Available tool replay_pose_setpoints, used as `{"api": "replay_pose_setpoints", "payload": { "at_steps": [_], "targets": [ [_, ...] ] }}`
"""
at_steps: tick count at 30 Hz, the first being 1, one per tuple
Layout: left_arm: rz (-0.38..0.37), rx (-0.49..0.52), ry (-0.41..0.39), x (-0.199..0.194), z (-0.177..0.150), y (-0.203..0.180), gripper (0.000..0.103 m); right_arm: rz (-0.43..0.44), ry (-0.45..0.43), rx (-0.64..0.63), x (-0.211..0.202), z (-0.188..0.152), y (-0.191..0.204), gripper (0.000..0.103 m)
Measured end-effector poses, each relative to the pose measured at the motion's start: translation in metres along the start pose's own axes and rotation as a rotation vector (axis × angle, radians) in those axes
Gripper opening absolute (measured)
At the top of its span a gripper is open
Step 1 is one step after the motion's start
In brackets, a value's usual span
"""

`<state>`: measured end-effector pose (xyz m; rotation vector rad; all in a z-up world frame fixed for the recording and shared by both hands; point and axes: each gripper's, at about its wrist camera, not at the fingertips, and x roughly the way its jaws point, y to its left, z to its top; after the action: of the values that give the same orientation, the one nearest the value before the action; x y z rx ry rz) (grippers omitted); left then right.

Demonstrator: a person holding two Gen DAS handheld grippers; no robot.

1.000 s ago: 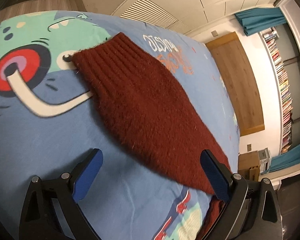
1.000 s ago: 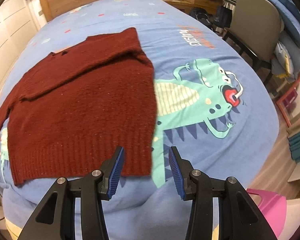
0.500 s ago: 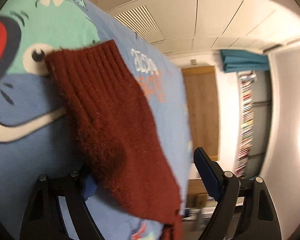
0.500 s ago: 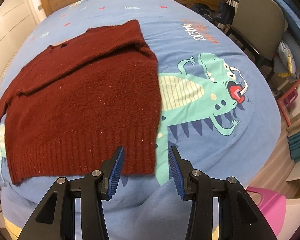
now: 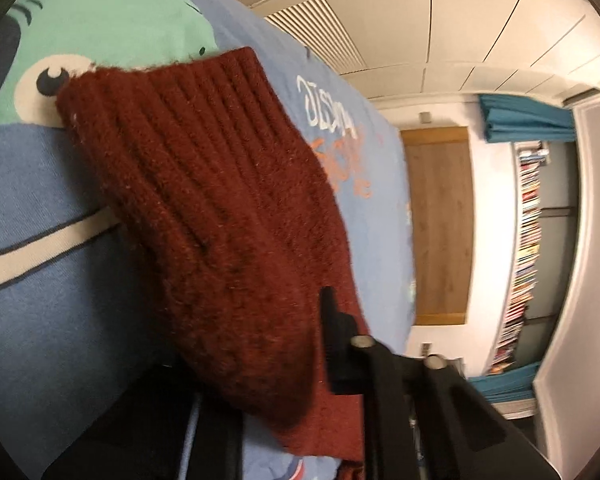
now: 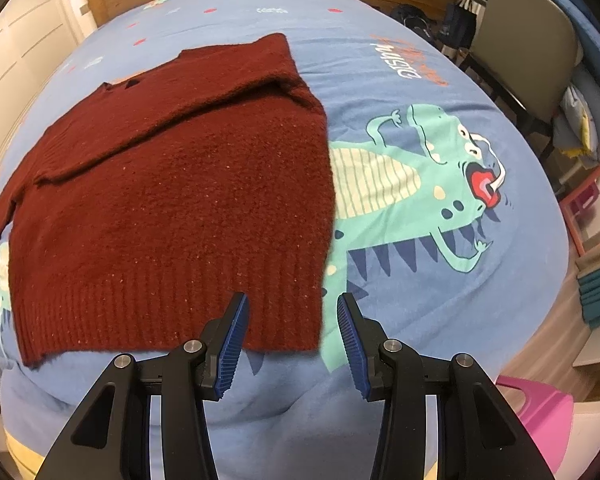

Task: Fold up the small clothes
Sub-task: 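Reach the left gripper to the other sleeve cuff and close on it, then carry the gripped sleeve across the sweater body with the left gripper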

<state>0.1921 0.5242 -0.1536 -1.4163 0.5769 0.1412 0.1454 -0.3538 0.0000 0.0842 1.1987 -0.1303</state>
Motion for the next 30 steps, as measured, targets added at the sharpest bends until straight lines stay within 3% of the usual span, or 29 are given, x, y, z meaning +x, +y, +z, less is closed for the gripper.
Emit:
{"api": "replay_pose_setpoints", "payload": {
  "at_steps": [3,16,30],
  "targets": [
    [0.018,0.014,-0.009,-0.004,-0.008,-0.004,0.005,0.011,0.002,0.008,0.003,-0.001,-0.003,0.047],
    [-0.047,0.084,0.001,0.004,-0.034,-0.063,0.004,0.071,-0.004,0.057,0.013,-0.01,-0.02,0.047],
    [-0.173,0.18,0.109,0.048,-0.096,-0.158,0.004,0.129,-0.021,0.117,0.021,-0.018,-0.045,0.047]
  ]
}}
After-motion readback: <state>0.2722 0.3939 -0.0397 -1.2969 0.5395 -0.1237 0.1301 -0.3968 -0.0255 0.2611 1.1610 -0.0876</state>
